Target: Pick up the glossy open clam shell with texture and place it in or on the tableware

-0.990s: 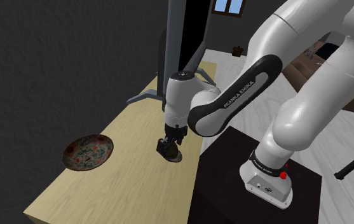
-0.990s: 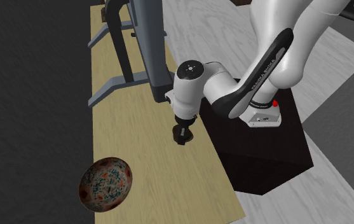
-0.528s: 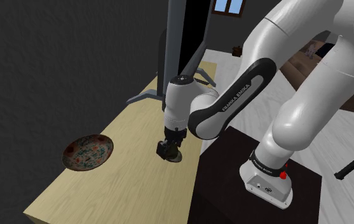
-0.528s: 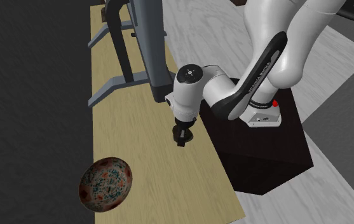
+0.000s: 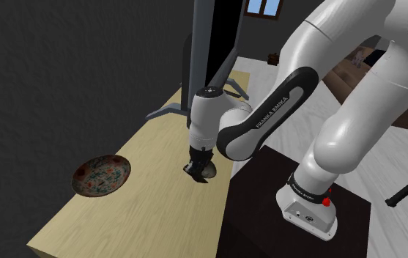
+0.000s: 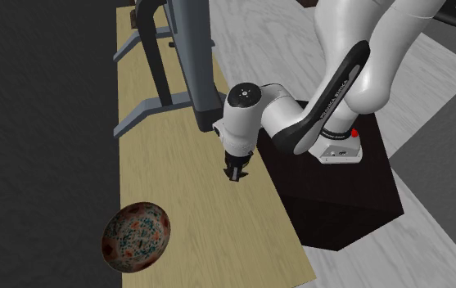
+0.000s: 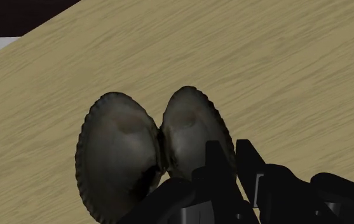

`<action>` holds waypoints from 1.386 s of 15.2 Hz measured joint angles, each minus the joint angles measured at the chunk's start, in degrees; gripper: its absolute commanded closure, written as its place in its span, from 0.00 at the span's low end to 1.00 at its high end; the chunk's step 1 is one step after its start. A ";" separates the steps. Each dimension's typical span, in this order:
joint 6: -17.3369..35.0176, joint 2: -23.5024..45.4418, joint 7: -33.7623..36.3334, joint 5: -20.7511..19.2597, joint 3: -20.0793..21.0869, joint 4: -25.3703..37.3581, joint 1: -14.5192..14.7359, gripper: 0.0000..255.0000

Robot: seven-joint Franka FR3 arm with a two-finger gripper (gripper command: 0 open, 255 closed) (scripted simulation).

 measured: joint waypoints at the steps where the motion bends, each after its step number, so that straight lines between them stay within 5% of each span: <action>1: 0.00 0.00 0.00 0.00 0.00 0.00 0.00 1.00; 7: -2.02 -1.93 -1.28 1.76 -0.38 0.34 0.64 1.00; 21: -16.53 -13.93 -6.47 8.08 -4.19 3.68 4.01 1.00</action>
